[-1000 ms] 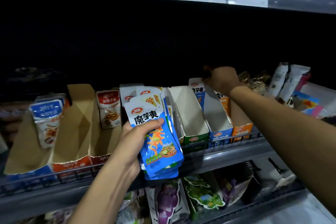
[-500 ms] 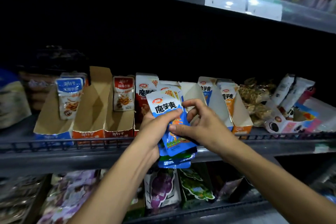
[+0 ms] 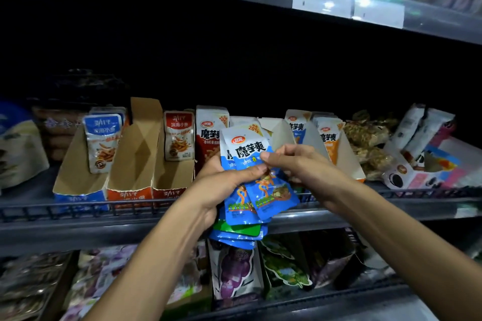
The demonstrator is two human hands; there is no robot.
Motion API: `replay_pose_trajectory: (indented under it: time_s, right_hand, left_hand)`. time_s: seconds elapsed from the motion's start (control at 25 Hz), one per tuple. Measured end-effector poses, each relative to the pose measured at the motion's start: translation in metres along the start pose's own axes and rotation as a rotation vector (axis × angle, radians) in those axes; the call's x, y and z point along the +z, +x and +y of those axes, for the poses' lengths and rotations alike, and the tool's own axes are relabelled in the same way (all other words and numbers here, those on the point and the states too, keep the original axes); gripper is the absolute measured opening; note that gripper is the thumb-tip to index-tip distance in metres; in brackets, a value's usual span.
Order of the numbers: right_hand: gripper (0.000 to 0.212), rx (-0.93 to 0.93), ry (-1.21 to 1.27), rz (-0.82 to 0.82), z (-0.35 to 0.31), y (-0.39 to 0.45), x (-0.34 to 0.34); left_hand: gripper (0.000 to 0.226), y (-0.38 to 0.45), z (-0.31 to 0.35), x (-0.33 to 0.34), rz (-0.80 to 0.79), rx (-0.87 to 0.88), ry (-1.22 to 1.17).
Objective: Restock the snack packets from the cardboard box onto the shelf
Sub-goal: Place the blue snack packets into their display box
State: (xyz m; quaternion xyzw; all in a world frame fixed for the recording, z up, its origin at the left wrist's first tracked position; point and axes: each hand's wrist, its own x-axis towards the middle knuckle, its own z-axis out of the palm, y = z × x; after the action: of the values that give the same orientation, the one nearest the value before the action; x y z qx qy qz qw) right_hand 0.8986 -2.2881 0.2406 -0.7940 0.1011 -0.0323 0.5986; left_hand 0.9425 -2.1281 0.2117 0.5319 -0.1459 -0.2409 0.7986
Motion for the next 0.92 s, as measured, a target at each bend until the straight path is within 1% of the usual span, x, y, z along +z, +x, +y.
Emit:
replay_pose_trajectory:
  time_s: [0.12, 0.2, 0.24, 0.36, 0.44, 0.52, 0.6, 0.64, 0.68, 0.72, 0.8, 0.92]
  right_hand:
    - [0.017, -0.108, 0.196, -0.038, -0.001, 0.010, -0.002]
    - [0.012, -0.127, 0.355, -0.025, 0.004, 0.017, -0.004]
    - [0.012, -0.124, 0.406, 0.012, 0.007, 0.021, -0.008]
    - [0.031, -0.134, 0.425, 0.215, 0.002, 0.032, -0.032]
    - [0.033, -0.221, 0.331, 0.393, -0.007, 0.043, -0.059]
    - [0.022, -0.316, 0.134, 0.556, -0.018, 0.059, -0.088]
    - [0.015, -0.325, -0.037, 0.647, -0.026, 0.074, -0.109]
    - [0.019, -0.303, -0.104, 0.670, -0.027, 0.082, -0.117]
    - [0.029, -0.287, -0.177, 0.671, -0.026, 0.090, -0.123]
    - [0.035, -0.269, -0.257, 0.648, -0.025, 0.094, -0.124]
    - [0.038, -0.251, -0.363, 0.604, -0.023, 0.102, -0.120]
    - [0.037, -0.239, -0.399, 0.601, -0.023, 0.109, -0.121]
  left_hand:
    - [0.028, 0.000, 0.002, -0.001, -0.038, 0.029, -0.028]
    - [0.026, 0.001, 0.004, -0.002, -0.025, 0.035, -0.090]
    - [0.025, 0.001, 0.005, -0.003, -0.001, 0.023, -0.114]
    - [0.029, 0.007, 0.006, -0.007, 0.100, -0.031, -0.134]
    - [0.030, 0.010, 0.005, -0.010, 0.153, -0.057, -0.132]
    - [0.027, 0.011, 0.002, -0.011, 0.181, -0.075, -0.127]
    - [0.026, 0.012, -0.001, -0.010, 0.187, -0.085, -0.118]
    - [0.026, 0.013, -0.001, -0.010, 0.187, -0.089, -0.112]
    - [0.026, 0.015, -0.002, -0.009, 0.189, -0.090, -0.109]
    - [0.025, 0.016, -0.003, -0.009, 0.189, -0.089, -0.109]
    - [0.022, 0.018, -0.003, -0.009, 0.184, -0.086, -0.108]
    - [0.019, 0.019, -0.003, -0.010, 0.174, -0.081, -0.105]
